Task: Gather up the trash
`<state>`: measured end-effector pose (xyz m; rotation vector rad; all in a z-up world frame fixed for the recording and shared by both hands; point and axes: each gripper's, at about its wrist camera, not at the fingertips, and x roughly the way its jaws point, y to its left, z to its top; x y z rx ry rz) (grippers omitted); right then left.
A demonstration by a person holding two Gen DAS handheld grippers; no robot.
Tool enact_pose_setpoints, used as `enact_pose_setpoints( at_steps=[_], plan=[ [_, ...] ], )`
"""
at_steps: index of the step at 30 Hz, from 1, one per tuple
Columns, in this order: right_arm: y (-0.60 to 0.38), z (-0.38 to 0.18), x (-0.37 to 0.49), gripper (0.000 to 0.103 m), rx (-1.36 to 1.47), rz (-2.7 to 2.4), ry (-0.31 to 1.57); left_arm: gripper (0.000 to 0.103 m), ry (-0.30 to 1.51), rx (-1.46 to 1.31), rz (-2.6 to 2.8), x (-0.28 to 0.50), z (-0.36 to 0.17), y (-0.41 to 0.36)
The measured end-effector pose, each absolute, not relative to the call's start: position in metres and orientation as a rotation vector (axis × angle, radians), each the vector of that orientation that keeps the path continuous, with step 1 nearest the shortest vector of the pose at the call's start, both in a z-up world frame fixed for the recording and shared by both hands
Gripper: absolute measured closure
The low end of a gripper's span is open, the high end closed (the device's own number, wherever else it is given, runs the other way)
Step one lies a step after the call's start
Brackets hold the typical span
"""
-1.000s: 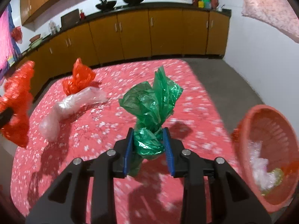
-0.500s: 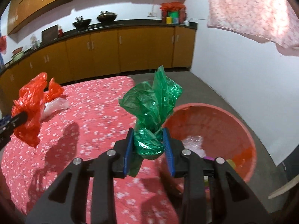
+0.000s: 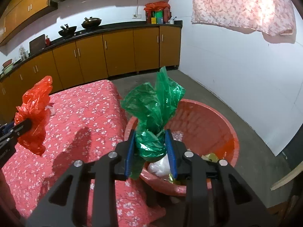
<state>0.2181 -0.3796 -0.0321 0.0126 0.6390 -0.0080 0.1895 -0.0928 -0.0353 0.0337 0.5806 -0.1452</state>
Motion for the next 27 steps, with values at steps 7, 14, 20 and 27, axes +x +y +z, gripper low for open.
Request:
enact_pose_setpoints(
  at_steps=[7, 14, 20, 27],
  plan=[
    [-0.385, -0.035, 0.217, 0.072, 0.013, -0.014, 0.646, 0.072, 0.594, 0.047, -0.167, 0.189, -0.038, -0.107],
    [-0.382, -0.038, 0.218, 0.072, 0.014, -0.025, 0.652, 0.072, 0.602, 0.05, -0.178, 0.189, -0.04, -0.111],
    [-0.386, -0.04, 0.22, 0.072, 0.024, -0.033, 0.658, 0.072, 0.603, 0.05, -0.196, 0.19, -0.041, -0.117],
    [-0.396, -0.042, 0.223, 0.072, 0.037, -0.053, 0.661, 0.072, 0.6, 0.044, -0.245, 0.195, -0.039, -0.132]
  ],
)
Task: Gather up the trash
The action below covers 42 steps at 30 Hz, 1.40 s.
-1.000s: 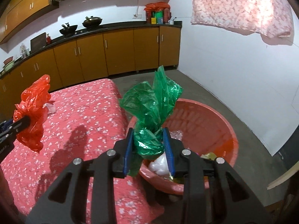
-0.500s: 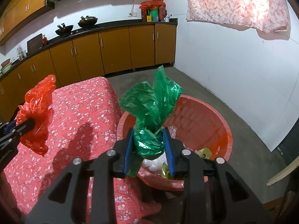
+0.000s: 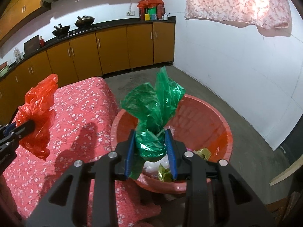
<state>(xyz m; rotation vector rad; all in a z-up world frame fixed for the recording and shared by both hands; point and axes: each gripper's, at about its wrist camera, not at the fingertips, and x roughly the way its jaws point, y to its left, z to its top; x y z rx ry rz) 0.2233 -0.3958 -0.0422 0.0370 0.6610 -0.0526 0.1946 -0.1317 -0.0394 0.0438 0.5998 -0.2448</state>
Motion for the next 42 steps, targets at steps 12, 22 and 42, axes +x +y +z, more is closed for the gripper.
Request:
enact_pose_setpoints(
  at_steps=[12, 22, 42],
  plan=[
    [-0.436, -0.039, 0.231, 0.072, 0.066, -0.121, 0.642, 0.072, 0.584, 0.03, -0.384, 0.215, -0.035, -0.19],
    [-0.463, -0.051, 0.247, 0.072, 0.071, -0.151, 0.665, 0.072, 0.617, 0.054, -0.47, 0.237, -0.05, -0.233],
    [-0.474, -0.065, 0.265, 0.066, 0.096, -0.133, 0.658, 0.066, 0.689, 0.055, -0.516, 0.262, -0.072, -0.264]
  ],
)
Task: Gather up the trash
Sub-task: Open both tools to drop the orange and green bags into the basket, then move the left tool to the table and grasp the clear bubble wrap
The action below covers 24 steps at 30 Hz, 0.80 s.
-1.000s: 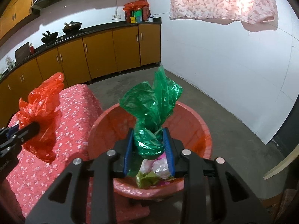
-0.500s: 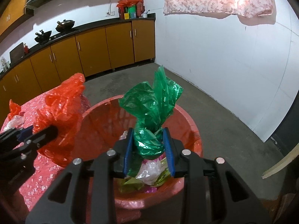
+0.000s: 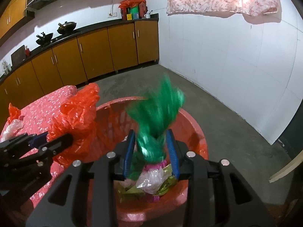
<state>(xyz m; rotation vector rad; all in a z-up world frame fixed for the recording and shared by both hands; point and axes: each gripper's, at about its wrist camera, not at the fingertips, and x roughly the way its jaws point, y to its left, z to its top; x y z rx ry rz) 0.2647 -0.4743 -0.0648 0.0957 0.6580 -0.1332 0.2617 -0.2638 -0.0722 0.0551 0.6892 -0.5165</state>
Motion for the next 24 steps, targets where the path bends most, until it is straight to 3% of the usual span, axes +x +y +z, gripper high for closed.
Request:
enact_pose_setpoints(
  at_steps=[2, 9, 16, 20, 24],
  plan=[
    [-0.475, -0.066, 0.265, 0.059, 0.1, -0.138, 0.656, 0.063, 0.699, 0.052, -0.514, 0.264, -0.075, -0.264],
    [-0.479, -0.07, 0.263, 0.053, 0.116, -0.149, 0.655, 0.055, 0.714, 0.041, -0.484, 0.267, -0.08, -0.254],
    [-0.477, -0.069, 0.259, 0.042, 0.131, -0.153, 0.65, 0.048, 0.695, 0.044, -0.398, 0.261, -0.079, -0.225],
    [-0.465, -0.07, 0.257, 0.033, 0.121, -0.139, 0.643, 0.044, 0.662, 0.042, -0.3, 0.253, -0.071, -0.182],
    [-0.447, -0.066, 0.258, 0.024, 0.117, -0.092, 0.636, 0.033, 0.643, 0.012, -0.154, 0.25, -0.064, -0.119]
  ],
)
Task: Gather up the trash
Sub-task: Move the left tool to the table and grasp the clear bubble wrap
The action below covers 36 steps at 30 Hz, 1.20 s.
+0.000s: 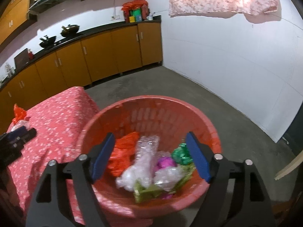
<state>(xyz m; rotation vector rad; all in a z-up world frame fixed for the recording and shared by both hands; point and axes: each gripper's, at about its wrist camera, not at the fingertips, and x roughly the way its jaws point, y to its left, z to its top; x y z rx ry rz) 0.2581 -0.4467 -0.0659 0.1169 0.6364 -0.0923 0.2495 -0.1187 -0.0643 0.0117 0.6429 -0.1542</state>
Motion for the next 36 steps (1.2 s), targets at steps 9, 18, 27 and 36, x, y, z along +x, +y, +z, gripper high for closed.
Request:
enact_pose_setpoints(
  at_steps=[9, 18, 27, 36],
  plan=[
    [-0.382, -0.054, 0.264, 0.017, 0.077, 0.043, 0.625, 0.026, 0.675, -0.028, 0.218, 0.265, -0.068, 0.053],
    [-0.32, -0.052, 0.28, 0.016, 0.044, 0.141, 0.644, 0.026, 0.785, -0.024, 0.133, 0.289, -0.097, 0.074],
    [-0.285, -0.05, 0.287, 0.016, -0.002, 0.185, 0.653, 0.046, 0.836, -0.042, 0.063, 0.303, -0.113, 0.073],
    [-0.25, -0.052, 0.293, 0.016, -0.029, 0.242, 0.661, 0.066, 0.824, -0.067, 0.056, 0.293, -0.114, 0.084]
  ],
)
